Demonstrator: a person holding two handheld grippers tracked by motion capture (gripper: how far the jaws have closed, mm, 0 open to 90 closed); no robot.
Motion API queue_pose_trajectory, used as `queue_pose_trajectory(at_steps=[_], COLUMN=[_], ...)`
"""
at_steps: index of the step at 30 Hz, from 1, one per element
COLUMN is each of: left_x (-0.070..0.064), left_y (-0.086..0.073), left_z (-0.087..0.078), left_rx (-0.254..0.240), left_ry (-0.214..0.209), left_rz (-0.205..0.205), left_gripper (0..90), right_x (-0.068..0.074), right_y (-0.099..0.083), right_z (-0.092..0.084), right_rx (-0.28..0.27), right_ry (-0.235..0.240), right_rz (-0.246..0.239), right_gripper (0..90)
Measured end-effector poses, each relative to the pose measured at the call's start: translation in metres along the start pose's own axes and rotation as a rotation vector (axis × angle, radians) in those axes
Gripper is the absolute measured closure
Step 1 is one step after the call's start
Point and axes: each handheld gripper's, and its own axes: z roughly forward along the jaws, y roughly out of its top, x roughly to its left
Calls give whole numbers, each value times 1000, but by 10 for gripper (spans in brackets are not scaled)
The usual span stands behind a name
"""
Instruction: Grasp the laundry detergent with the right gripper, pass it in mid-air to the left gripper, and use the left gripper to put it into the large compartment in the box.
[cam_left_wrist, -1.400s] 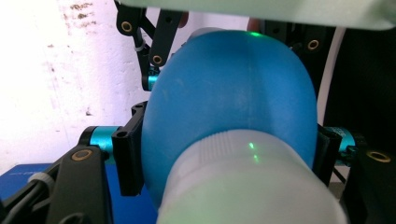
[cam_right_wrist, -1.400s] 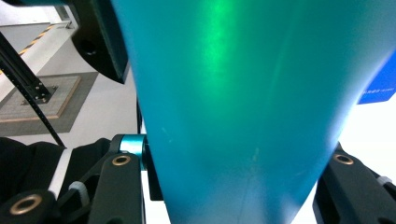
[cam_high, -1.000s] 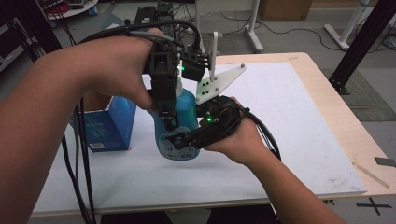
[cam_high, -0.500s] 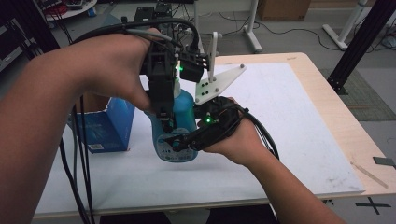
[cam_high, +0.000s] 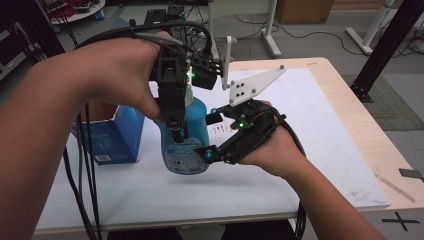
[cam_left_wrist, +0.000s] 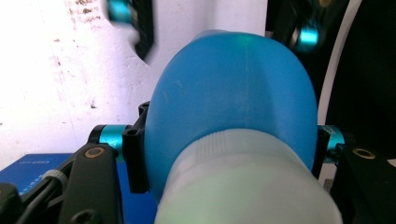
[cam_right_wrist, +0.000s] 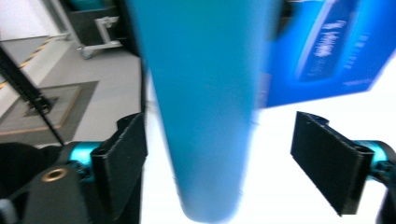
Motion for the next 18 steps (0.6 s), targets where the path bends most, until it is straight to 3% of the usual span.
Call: queue_pose_trajectory(at_steps=[11, 12, 18], left_x=[2, 2, 4], left_y=[-2, -2, -11], left_z=[-3, -4, -11], left_rx=[8, 8, 7], left_ry=[-5, -4, 1], left_rz=[-22, -22, -49], left_gripper=[379, 379, 379], right_x=[-4, -4, -11], right_y=[-1, -1, 3], right_z=[-16, -17, -29], right_rx=[-17, 3, 86], right_ry=[-43, -62, -86], right_rz=[7, 12, -3], right_gripper=[95, 25, 25])
